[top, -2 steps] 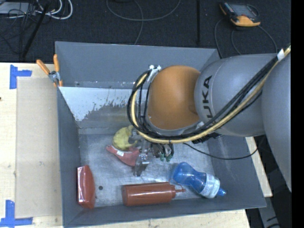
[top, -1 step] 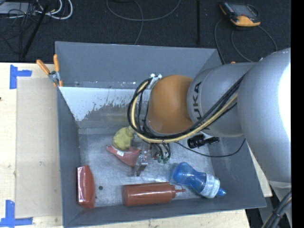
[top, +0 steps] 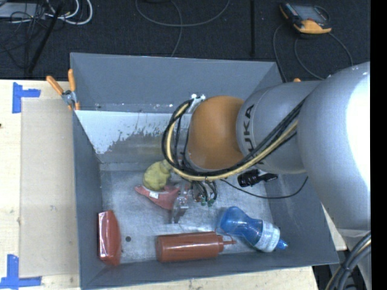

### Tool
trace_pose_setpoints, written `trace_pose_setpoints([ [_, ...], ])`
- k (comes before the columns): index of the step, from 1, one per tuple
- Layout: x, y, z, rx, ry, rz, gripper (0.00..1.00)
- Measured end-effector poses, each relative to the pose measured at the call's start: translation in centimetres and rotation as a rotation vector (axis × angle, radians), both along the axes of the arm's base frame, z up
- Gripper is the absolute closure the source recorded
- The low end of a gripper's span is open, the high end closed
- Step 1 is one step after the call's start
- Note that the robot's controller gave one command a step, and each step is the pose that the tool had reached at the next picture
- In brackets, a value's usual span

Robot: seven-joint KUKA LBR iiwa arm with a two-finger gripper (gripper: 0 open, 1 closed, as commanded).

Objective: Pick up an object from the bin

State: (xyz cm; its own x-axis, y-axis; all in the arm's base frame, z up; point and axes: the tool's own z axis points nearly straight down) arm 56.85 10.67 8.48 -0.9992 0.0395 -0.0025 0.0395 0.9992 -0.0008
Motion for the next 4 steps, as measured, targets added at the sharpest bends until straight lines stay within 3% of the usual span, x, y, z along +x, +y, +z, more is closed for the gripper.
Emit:
trace_pose_setpoints([
  [1,-0.03,-0.18,-0.33,0.005,-0.003,-0.024,0.00],
  [2,0.20,-0.45,-0.44,0.003,-0.005,0.039,0.00],
  [3,0.60,-0.62,-0.37,0.010,-0.022,-0.105,1.00],
  [4,0.60,-0.62,-0.37,0.010,-0.022,-0.105,1.00],
])
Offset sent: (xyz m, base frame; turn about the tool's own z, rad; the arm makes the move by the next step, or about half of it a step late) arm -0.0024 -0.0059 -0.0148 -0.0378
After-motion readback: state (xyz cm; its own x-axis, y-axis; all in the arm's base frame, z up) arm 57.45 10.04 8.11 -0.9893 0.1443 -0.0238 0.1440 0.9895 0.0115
